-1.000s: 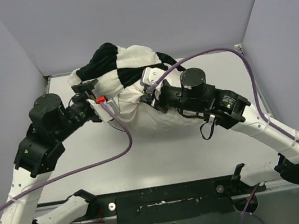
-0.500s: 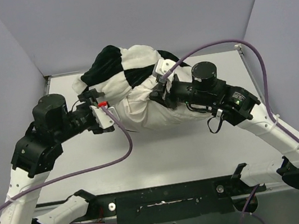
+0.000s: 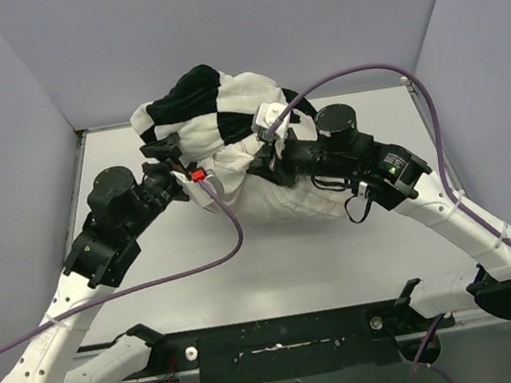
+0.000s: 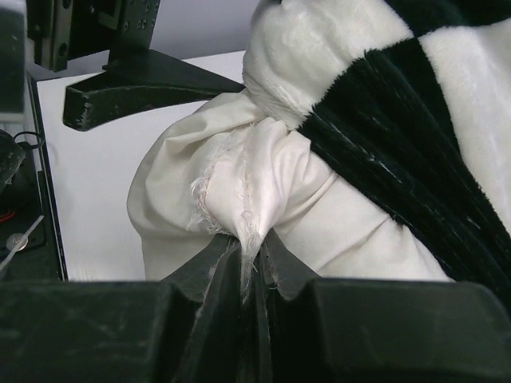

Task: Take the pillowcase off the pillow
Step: Remove the pillow from the pillowcase.

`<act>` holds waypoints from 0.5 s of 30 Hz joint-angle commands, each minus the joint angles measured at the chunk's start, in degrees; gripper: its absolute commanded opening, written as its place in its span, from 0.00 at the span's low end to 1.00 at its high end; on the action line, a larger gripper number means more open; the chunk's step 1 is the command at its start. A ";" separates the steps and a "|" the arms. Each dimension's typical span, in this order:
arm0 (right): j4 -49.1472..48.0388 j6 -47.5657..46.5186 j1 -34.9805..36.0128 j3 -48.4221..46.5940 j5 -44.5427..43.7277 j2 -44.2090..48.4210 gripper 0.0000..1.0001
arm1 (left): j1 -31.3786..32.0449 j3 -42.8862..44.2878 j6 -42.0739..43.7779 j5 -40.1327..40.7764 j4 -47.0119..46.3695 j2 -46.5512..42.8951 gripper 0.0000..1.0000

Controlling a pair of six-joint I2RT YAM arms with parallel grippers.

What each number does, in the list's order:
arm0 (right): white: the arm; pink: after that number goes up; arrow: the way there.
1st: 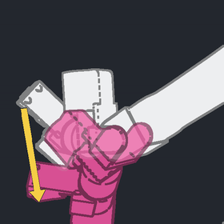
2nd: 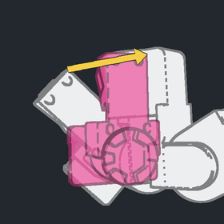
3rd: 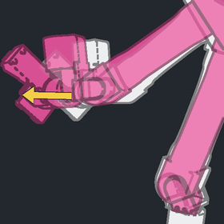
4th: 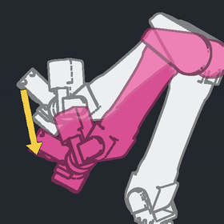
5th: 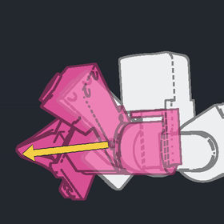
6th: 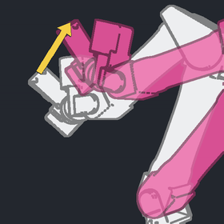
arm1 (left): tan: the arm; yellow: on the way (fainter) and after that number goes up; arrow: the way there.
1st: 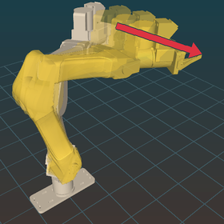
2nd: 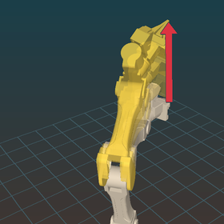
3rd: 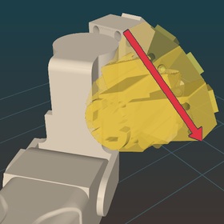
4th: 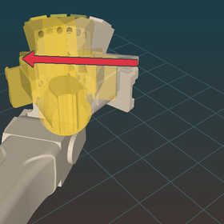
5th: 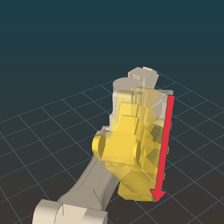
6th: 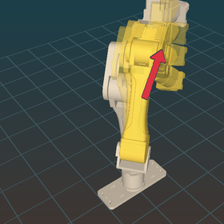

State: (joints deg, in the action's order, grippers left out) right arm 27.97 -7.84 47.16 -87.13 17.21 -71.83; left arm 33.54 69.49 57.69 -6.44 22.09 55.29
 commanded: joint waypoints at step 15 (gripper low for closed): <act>0.10 4.51 -0.40 -5.12 14.20 -2.18 0.00 | 5.04 -9.38 15.18 5.01 -60.96 8.56 0.61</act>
State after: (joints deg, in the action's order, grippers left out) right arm 28.45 -5.26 45.45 -87.59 20.99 -74.59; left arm 37.43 55.42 70.85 -0.40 -16.12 61.60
